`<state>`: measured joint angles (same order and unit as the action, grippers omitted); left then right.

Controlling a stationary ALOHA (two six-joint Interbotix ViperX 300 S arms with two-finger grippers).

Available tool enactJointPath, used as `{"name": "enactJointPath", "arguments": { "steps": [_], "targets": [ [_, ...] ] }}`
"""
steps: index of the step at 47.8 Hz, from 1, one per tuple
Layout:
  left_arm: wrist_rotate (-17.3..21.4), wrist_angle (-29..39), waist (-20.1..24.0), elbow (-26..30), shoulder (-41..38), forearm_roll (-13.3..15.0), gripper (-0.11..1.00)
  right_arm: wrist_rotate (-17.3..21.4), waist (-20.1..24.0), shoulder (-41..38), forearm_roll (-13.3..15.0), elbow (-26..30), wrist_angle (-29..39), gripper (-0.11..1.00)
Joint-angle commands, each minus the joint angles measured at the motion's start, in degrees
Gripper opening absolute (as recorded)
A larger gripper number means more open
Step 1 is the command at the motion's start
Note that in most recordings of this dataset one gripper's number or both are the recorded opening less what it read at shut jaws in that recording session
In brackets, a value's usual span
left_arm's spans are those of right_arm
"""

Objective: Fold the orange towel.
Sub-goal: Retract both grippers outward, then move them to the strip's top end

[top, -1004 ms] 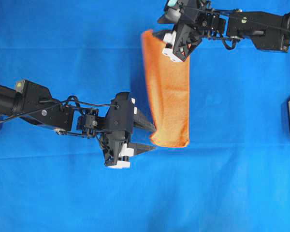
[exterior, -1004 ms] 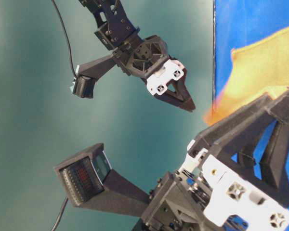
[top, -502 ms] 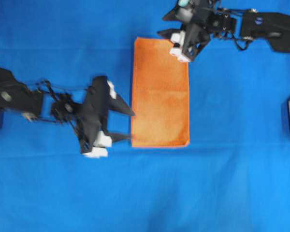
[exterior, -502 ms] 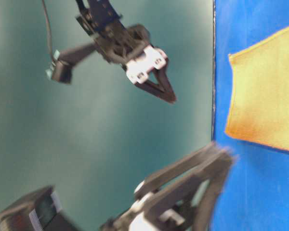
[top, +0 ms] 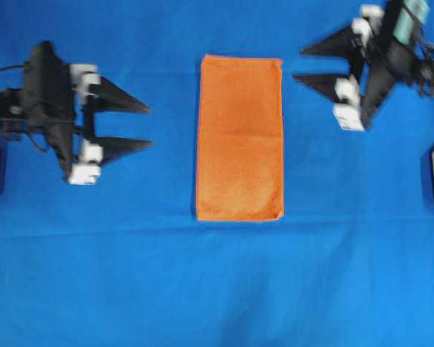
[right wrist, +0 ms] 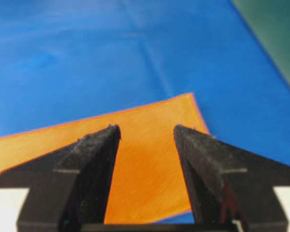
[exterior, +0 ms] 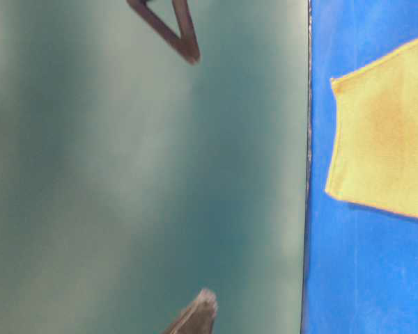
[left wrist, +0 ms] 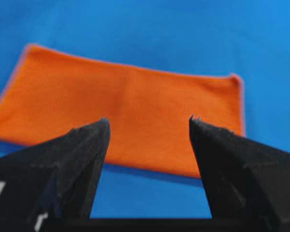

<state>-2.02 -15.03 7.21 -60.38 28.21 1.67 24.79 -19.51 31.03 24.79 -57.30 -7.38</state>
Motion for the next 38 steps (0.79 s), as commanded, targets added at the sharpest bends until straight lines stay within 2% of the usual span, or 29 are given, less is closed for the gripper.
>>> {"name": "enactJointPath", "arguments": {
  "steps": [1, 8, 28, 38],
  "targets": [
    [0.1, -1.1, 1.6, -1.0, 2.8, -0.1, 0.6, 0.8, 0.7, 3.0, -0.6, -2.0, -0.8, 0.55],
    [0.1, -1.6, 1.9, -1.9, 3.5, -0.1, 0.6, 2.1, 0.8, 4.1, -1.0, -4.6, -1.1, 0.55],
    [0.1, -3.3, 2.3, -0.4, 0.8, -0.1, 0.6, 2.2, 0.4, 3.9, -0.9, -4.0, -1.1, 0.55],
    [0.4, -5.4, 5.1, 4.3, -6.2, -0.1, 0.62, 2.0, -3.8, -0.4, -0.8, -1.7, -1.1, 0.56]
  ]
}}
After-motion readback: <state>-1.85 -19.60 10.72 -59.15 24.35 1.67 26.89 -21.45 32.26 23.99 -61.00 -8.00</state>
